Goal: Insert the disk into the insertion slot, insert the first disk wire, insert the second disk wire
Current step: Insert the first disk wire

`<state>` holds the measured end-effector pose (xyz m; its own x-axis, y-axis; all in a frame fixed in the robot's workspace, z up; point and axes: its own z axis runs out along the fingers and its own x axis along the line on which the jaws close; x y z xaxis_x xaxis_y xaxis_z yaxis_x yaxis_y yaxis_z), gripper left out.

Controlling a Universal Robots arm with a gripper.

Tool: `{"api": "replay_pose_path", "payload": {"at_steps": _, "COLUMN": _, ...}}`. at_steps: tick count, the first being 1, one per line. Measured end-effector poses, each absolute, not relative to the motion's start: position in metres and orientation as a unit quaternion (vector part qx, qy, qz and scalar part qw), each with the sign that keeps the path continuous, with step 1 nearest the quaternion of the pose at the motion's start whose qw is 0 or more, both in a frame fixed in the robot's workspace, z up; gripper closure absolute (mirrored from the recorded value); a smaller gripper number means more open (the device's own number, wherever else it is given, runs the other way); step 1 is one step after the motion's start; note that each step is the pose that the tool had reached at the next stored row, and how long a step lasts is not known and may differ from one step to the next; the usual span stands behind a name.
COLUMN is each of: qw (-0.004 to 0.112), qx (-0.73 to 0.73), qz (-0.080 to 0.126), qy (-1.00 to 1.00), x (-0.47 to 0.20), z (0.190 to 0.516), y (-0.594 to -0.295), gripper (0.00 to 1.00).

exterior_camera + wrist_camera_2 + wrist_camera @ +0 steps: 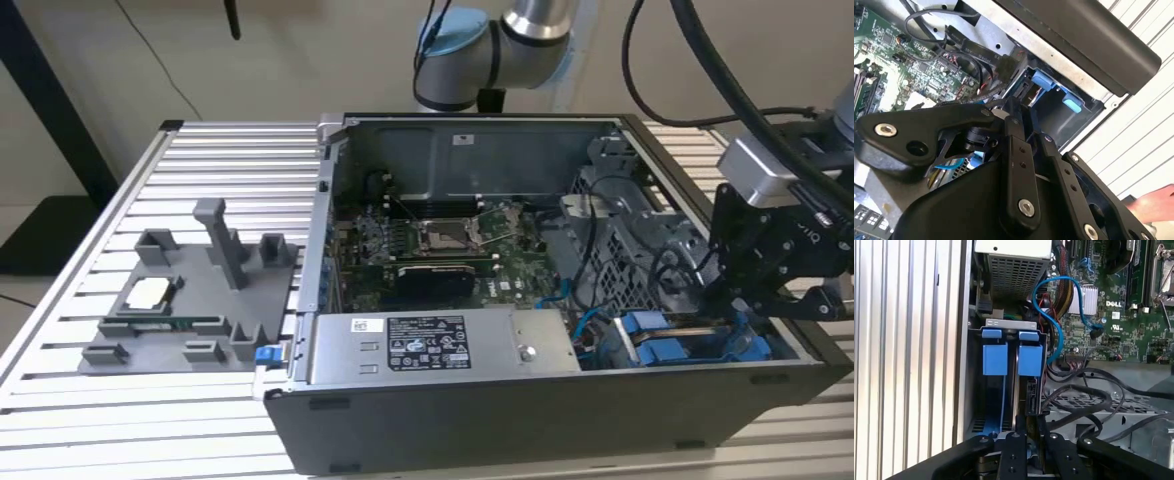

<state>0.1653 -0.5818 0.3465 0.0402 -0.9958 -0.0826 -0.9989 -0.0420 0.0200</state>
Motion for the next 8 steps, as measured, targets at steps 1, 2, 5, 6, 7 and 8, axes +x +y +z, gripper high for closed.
{"api": "replay_pose_path", "payload": {"at_steps": 1, "qw": 0.022, "qx": -0.721, "qz": 0.037, "qy": 0.692, "x": 0.1654, "z": 0.3462, "y": -0.5817, "gripper": 0.81}}
{"api": "replay_pose_path", "payload": {"at_steps": 2, "qw": 0.022, "qx": -0.721, "qz": 0.036, "qy": 0.692, "x": 0.1656, "z": 0.3459, "y": -0.5816, "gripper": 0.81}}
{"api": "replay_pose_path", "payload": {"at_steps": 5, "qw": 0.024, "qx": -0.721, "qz": 0.036, "qy": 0.692, "x": 0.1663, "z": 0.3449, "y": -0.5812, "gripper": 0.81}}
{"api": "replay_pose_path", "payload": {"at_steps": 6, "qw": 0.025, "qx": -0.721, "qz": 0.036, "qy": 0.692, "x": 0.1664, "z": 0.3445, "y": -0.5811, "gripper": 0.81}}
{"api": "replay_pose_path", "payload": {"at_steps": 7, "qw": 0.025, "qx": -0.721, "qz": 0.036, "qy": 0.692, "x": 0.1665, "z": 0.3440, "y": -0.5809, "gripper": 0.81}}
{"api": "replay_pose_path", "payload": {"at_steps": 8, "qw": 0.026, "qx": -0.721, "qz": 0.036, "qy": 0.692, "x": 0.1666, "z": 0.3434, "y": -0.5808, "gripper": 0.81}}
